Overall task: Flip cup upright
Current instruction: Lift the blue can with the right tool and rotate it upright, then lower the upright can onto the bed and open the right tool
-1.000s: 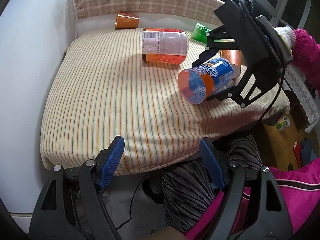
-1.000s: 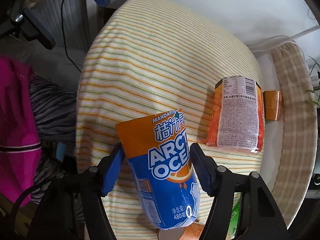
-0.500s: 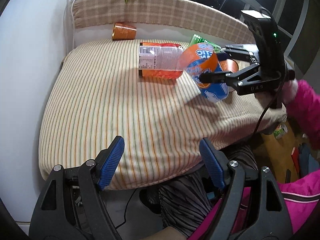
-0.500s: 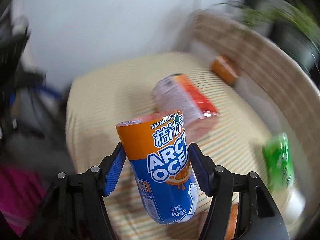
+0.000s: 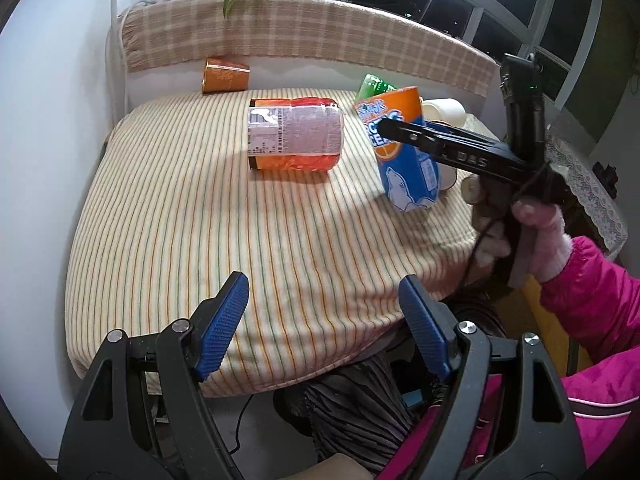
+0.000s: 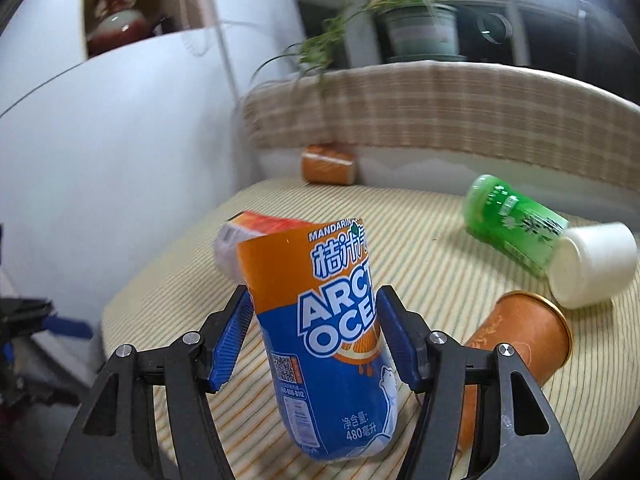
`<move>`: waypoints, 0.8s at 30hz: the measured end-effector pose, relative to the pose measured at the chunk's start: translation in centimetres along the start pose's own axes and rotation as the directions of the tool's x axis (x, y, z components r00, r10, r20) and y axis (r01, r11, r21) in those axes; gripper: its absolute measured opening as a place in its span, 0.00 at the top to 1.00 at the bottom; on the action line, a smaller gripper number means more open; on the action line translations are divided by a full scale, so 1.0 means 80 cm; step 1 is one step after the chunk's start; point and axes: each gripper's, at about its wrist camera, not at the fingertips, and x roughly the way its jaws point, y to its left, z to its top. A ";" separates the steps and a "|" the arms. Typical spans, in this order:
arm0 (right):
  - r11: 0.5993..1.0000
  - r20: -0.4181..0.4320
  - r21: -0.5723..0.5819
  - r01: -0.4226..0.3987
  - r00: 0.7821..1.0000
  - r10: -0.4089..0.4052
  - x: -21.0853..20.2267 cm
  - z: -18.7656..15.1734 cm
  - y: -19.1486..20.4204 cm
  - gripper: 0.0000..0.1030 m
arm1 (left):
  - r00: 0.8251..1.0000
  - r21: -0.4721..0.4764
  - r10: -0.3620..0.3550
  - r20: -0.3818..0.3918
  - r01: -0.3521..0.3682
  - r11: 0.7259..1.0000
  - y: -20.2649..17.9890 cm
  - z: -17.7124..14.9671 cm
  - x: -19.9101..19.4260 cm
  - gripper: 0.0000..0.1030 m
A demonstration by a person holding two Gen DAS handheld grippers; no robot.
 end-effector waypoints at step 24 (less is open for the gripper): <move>0.992 0.053 -0.040 0.121 0.991 -0.119 -0.072 -0.047 0.005 0.43 | 0.997 0.020 -0.028 0.068 0.026 0.999 -0.021 0.014 0.004 0.23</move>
